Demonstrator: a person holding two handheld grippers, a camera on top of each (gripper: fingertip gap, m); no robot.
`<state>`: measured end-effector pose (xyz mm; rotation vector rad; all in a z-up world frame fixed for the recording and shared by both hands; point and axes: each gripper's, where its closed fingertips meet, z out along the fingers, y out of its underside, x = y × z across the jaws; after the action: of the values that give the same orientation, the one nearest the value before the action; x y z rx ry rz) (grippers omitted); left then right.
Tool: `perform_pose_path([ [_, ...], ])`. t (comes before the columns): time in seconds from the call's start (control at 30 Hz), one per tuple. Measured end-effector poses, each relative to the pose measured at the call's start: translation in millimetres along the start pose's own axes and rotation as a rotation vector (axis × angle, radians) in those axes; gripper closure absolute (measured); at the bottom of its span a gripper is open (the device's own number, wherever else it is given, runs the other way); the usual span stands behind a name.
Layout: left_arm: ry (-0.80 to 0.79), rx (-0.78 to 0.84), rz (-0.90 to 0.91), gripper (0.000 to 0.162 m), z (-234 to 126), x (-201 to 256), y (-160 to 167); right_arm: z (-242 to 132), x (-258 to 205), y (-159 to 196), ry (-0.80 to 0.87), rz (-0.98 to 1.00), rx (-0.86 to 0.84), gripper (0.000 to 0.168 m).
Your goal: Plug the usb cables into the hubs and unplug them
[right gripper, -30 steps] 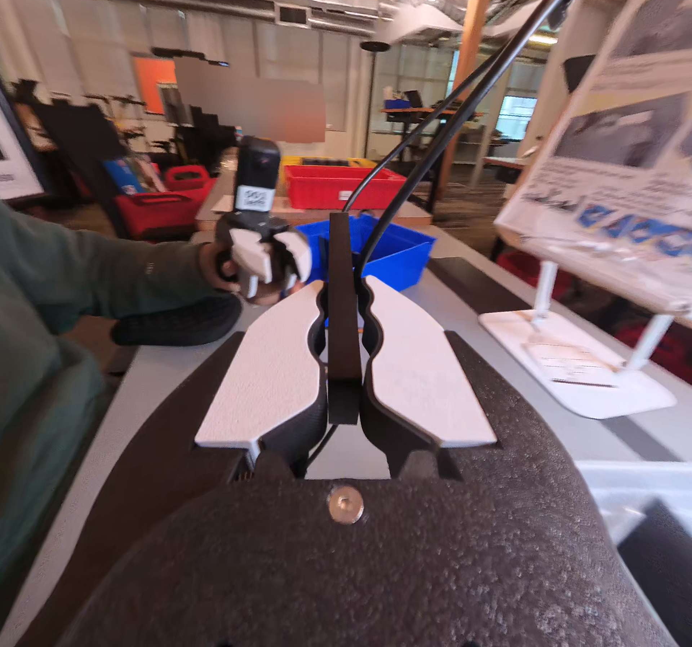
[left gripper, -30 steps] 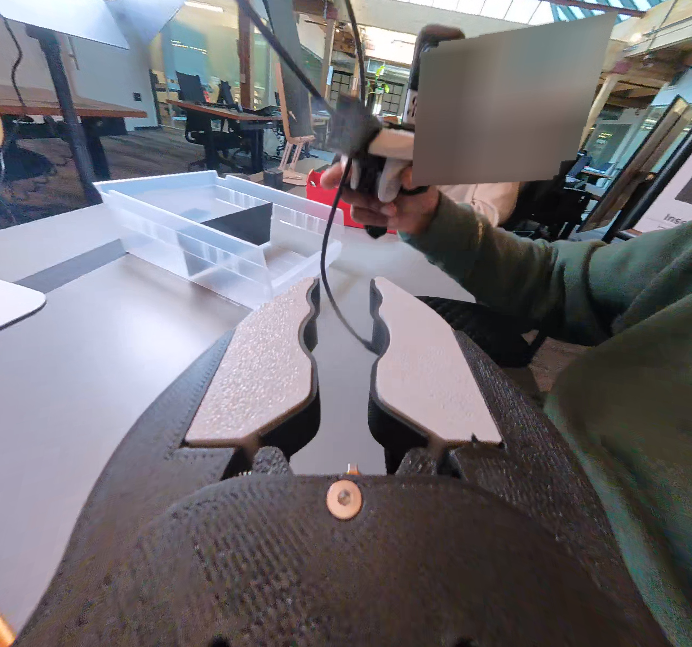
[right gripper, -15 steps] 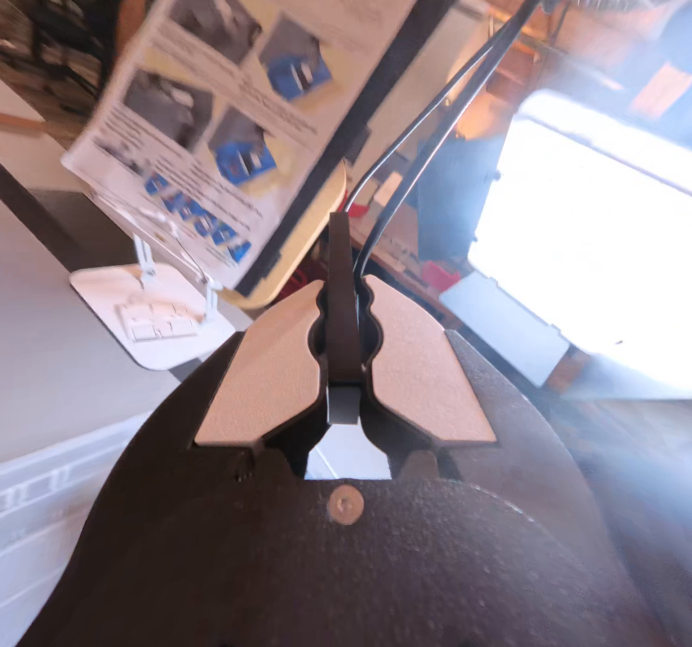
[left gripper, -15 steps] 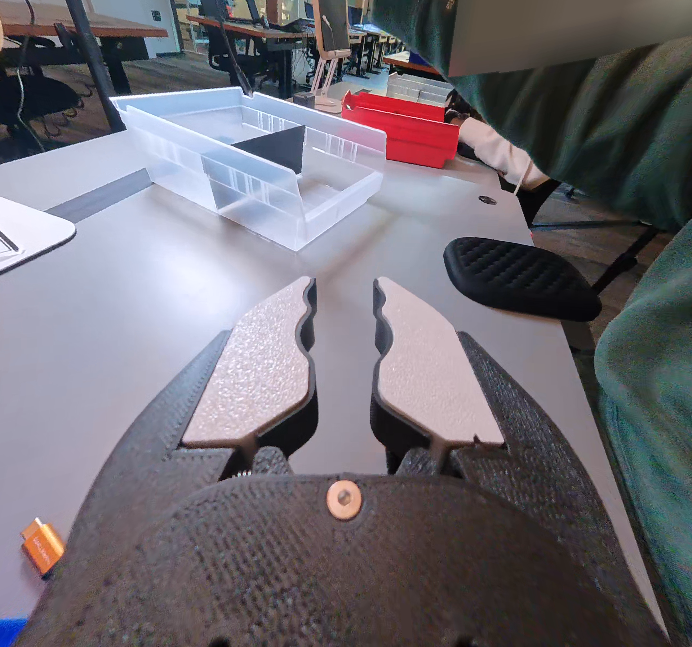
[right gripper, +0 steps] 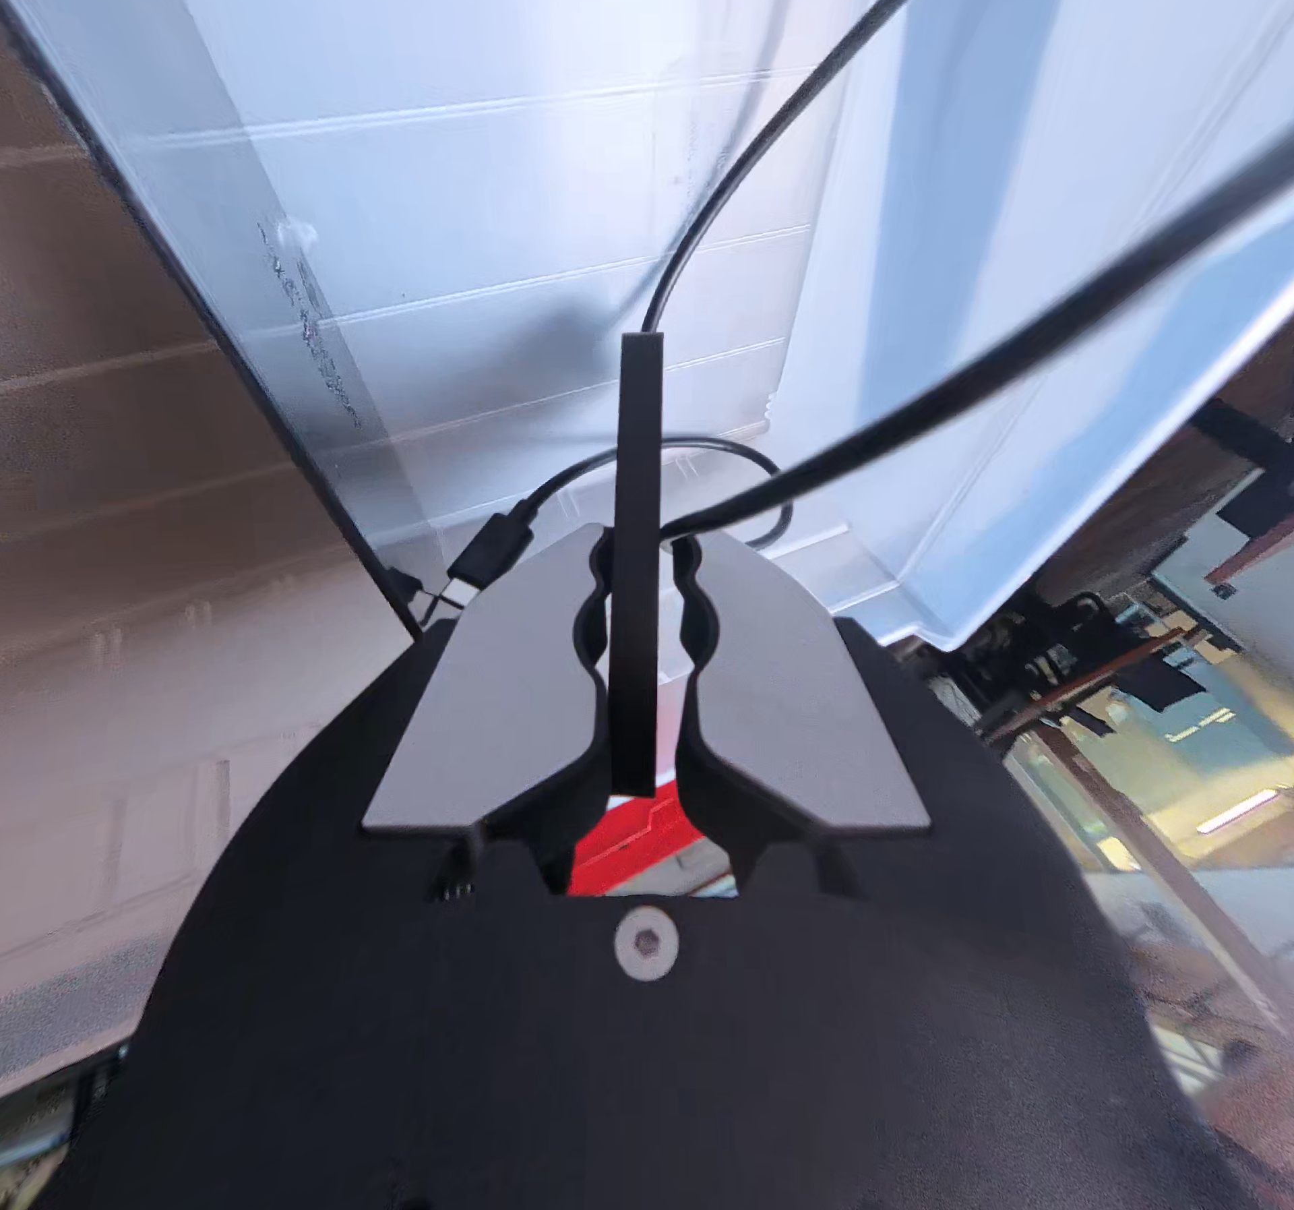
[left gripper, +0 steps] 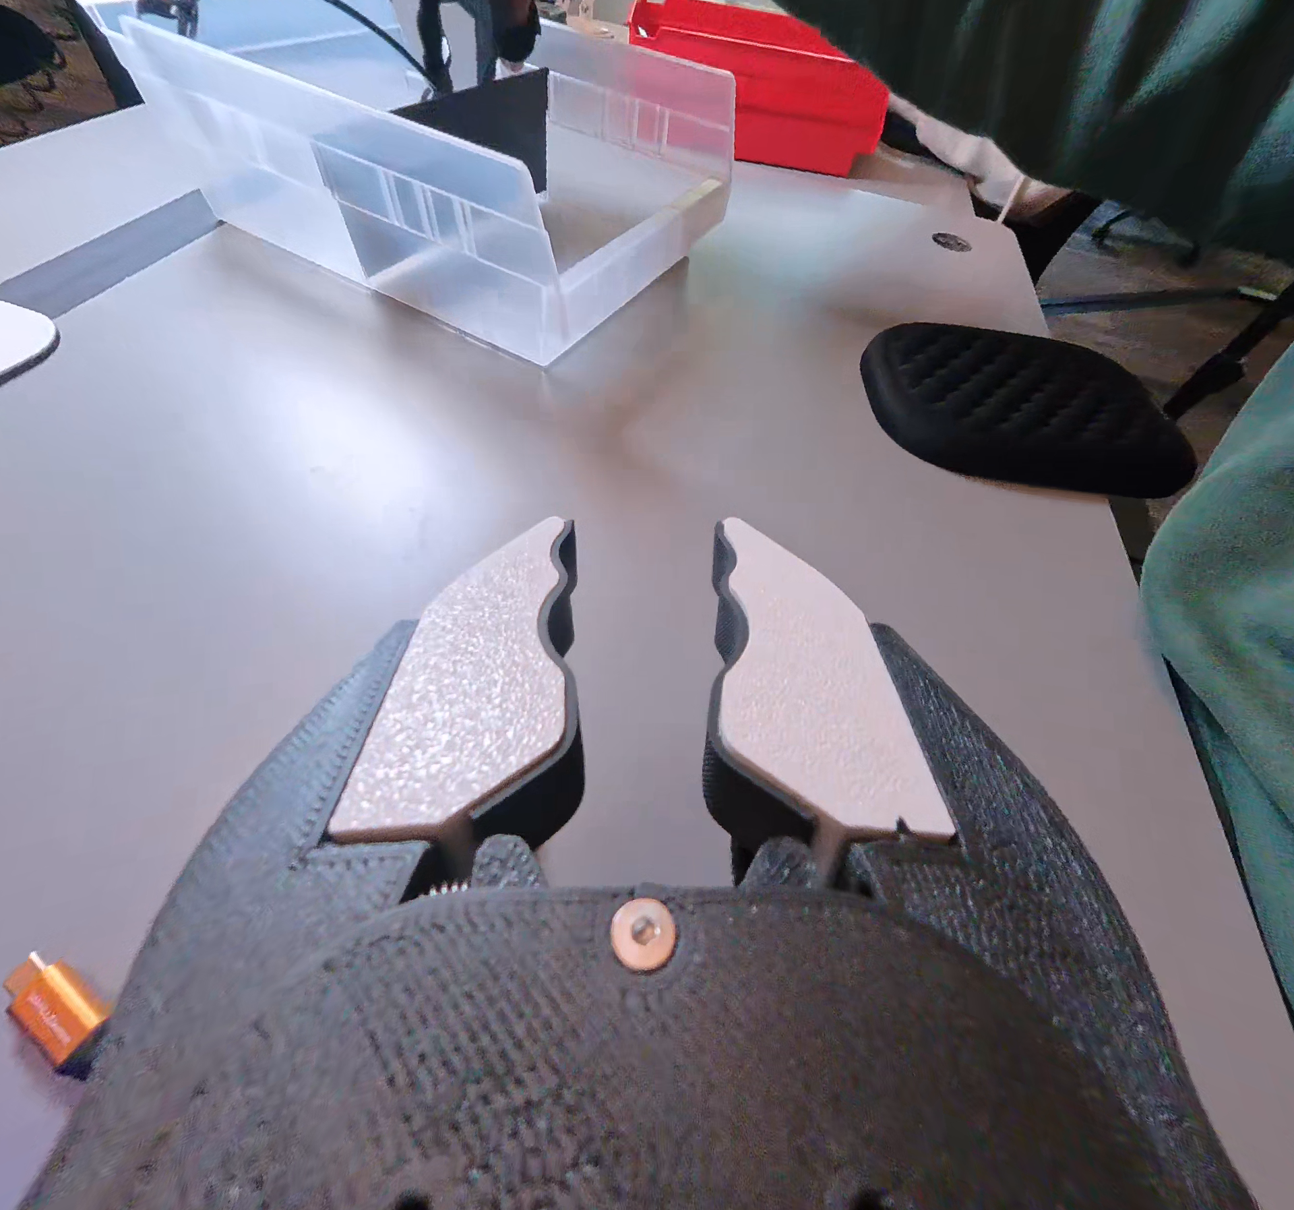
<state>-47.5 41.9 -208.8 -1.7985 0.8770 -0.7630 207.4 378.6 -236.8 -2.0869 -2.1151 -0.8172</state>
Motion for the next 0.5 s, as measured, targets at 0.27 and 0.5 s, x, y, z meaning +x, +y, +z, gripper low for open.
perform_pose_path([
  [0.27, -0.026, -0.088, 0.087, 0.123, 3.3, 2.8, 12.4, -44.2, 4.6, -24.9, -0.069, 0.087, 0.164, 0.105],
  [0.5, -0.127, -0.169, 0.112, 0.123, -7.5, -14.9, 15.5, -156.7, 11.4, -53.2, 0.077, 0.298, 0.781, 0.101],
])
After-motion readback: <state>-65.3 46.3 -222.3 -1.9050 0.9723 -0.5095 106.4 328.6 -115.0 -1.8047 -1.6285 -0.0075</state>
